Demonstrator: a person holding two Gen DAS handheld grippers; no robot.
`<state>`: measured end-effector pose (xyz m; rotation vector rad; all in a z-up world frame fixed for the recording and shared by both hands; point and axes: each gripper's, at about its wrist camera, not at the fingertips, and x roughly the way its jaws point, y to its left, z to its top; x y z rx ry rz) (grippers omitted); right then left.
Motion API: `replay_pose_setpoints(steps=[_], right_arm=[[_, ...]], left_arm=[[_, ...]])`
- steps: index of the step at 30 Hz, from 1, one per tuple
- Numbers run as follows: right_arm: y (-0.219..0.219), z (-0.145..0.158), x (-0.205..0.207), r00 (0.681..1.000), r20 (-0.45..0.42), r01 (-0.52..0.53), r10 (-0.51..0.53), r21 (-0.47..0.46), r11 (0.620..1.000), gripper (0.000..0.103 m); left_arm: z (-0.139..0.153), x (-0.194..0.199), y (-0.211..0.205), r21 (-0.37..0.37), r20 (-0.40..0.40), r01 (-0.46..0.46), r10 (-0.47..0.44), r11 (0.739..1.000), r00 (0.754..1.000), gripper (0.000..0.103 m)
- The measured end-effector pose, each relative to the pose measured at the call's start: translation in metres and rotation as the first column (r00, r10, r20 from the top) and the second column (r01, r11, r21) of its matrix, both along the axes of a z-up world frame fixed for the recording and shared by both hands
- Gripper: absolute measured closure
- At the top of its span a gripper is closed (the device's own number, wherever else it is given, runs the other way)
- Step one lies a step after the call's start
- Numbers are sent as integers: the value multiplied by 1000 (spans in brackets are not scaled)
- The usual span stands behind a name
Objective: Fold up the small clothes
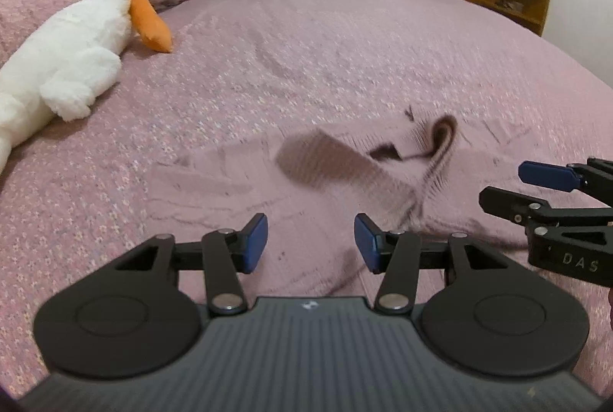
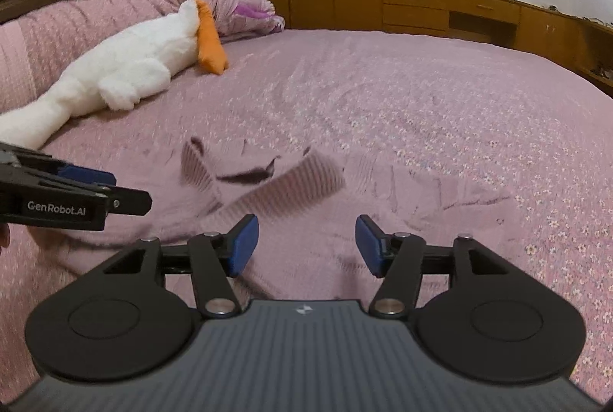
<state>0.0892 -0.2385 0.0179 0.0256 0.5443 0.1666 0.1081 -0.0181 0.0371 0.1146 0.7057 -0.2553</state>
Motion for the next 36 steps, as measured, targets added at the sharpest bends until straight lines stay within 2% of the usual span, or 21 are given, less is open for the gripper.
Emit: replay_pose_setpoints(steps=[5, 9, 16, 18, 19, 20, 21, 22, 23, 26, 30, 34, 36], right_arm=[[13, -11, -9, 999, -16, -32, 31, -79, 996, 36], [19, -17, -11, 998, -20, -62, 60, -89, 994, 36], [24, -29, -9, 996, -9, -85, 84, -120, 989, 36], [23, -32, -9, 997, 2, -74, 74, -116, 991, 42], [22, -33, -8, 998, 6, -67, 69, -118, 991, 53], [22, -33, -8, 998, 9, -60, 62, -124, 990, 64], [21, -33, -7, 998, 13, -54, 56, -126, 991, 70], [21, -32, -6, 999, 12, -47, 48, -126, 991, 85], [20, -31, -6, 999, 9, -29, 30, -130, 991, 93], [10, -23, -3, 1000, 14, 11, -10, -81, 997, 94], [-10, -3, 4, 995, 66, 73, -70, -47, 996, 95], [-44, 17, 20, 985, 62, 162, -164, 37, 986, 95], [-60, 25, 30, 978, 59, 198, -201, 49, 979, 95]], left_arm=[[-9, -4, -4, 10, -21, 10, -10, 1000, 1000, 51], [-18, -5, -11, 30, -35, 46, -45, 998, 998, 51], [-32, -6, -19, 89, 14, 78, -79, 993, 997, 48], [-36, -8, -20, 107, 41, 77, -82, 991, 996, 47], [-37, -9, -20, 110, 53, 80, -86, 991, 995, 48], [-37, -10, -20, 109, 61, 79, -86, 991, 994, 60], [-36, -10, -18, 107, 69, 76, -83, 991, 994, 82], [-34, -9, -16, 105, 73, 71, -79, 992, 994, 89], [-31, -7, -13, 94, 74, 61, -69, 994, 995, 90], [-18, -3, 1, 24, 96, 26, -28, 999, 995, 91], [0, 8, 17, 5, 172, -26, 25, 1000, 985, 91], [10, 33, 38, -11, 197, -105, 105, 994, 975, 91], [9, 47, 49, -25, 190, -142, 144, 990, 971, 91]])
